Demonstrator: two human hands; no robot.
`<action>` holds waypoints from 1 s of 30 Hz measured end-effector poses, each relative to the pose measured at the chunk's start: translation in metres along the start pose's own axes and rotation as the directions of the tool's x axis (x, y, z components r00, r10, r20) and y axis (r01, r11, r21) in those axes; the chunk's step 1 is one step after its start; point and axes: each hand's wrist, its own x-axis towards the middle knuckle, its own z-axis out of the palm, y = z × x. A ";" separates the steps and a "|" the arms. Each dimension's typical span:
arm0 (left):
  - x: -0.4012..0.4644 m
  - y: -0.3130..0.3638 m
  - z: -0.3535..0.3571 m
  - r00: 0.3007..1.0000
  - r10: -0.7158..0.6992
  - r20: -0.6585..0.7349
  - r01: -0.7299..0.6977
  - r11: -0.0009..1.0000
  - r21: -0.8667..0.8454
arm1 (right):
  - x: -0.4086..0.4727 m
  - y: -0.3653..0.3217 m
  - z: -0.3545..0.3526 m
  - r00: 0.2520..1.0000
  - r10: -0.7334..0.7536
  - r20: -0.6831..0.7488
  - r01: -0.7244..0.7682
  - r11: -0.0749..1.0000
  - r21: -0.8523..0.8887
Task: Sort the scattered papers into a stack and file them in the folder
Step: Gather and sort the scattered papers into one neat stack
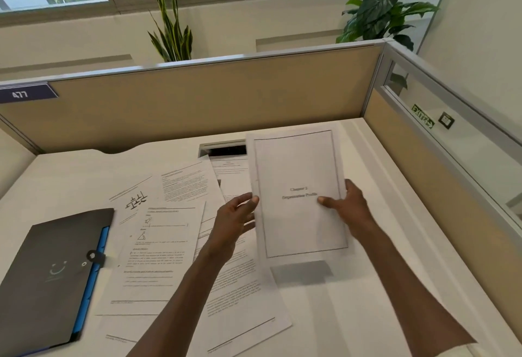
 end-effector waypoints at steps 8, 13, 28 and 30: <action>-0.026 -0.060 -0.067 0.938 -0.175 -0.300 0.231 0.960 0.161 | 0.025 0.018 -0.075 0.947 0.299 -0.117 -0.304 0.952 -0.022; -0.050 -0.085 -0.086 0.909 -0.004 -0.418 0.197 0.885 0.421 | 0.010 0.041 -0.055 0.916 0.183 -0.358 -0.367 0.743 -0.560; -0.085 -0.126 -0.138 0.907 0.003 -0.421 0.405 0.265 0.875 | -0.125 0.070 0.150 0.973 0.120 0.195 0.087 0.596 -0.798; -0.086 -0.128 -0.138 0.924 0.017 -0.383 0.377 0.144 0.915 | -0.131 0.070 0.160 0.976 0.147 0.160 0.051 0.559 -0.828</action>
